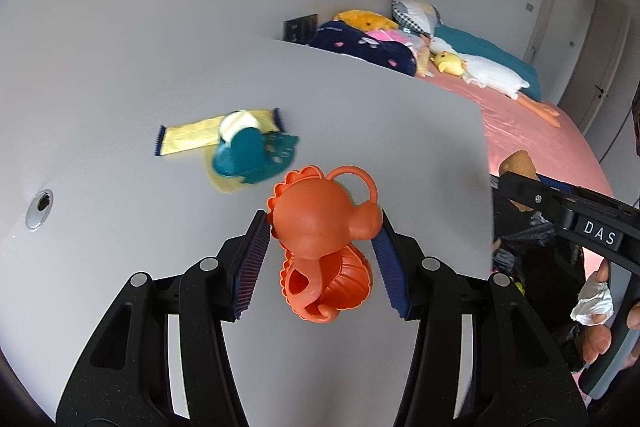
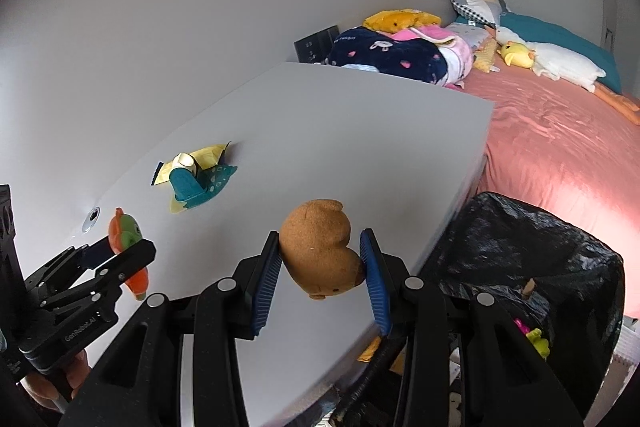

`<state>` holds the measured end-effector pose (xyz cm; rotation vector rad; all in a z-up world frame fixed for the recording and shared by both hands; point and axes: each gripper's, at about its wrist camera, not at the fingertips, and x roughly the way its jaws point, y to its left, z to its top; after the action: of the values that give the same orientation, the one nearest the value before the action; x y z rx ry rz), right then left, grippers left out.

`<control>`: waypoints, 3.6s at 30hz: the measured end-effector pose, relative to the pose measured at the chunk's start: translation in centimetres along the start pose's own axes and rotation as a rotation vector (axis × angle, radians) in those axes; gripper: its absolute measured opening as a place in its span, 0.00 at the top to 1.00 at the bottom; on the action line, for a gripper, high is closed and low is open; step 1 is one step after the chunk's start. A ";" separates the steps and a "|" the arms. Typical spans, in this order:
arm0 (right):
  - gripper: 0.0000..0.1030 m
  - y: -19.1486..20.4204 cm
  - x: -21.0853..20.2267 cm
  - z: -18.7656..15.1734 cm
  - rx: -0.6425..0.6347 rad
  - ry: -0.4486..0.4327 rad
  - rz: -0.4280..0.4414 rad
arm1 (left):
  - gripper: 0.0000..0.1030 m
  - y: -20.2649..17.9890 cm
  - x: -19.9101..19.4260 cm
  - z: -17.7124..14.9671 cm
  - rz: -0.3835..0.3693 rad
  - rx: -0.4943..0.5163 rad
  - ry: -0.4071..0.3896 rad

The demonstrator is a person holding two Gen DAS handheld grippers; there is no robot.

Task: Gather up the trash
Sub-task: 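Carry the orange toy and brown plush over the bin and release both, then move both open tools back toward the desk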

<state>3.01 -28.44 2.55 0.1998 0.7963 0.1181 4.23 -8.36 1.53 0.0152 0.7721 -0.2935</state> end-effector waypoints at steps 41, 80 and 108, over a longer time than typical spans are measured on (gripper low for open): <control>0.59 -11.3 -8.6 -4.9 0.143 -0.074 -0.128 | 0.50 -15.2 0.8 -1.5 -0.168 0.192 0.045; 0.17 -20.4 -10.0 -6.2 0.324 -0.124 -0.328 | 0.06 -20.7 5.4 -2.0 -0.178 0.318 0.144; 0.17 -9.2 -1.5 -0.3 0.181 -0.088 -0.121 | 0.06 -6.5 5.6 1.7 0.059 0.175 0.054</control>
<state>2.03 -37.62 1.29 0.3253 0.7293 -0.0773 7.48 -16.20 -0.55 0.2113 0.7960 -0.3048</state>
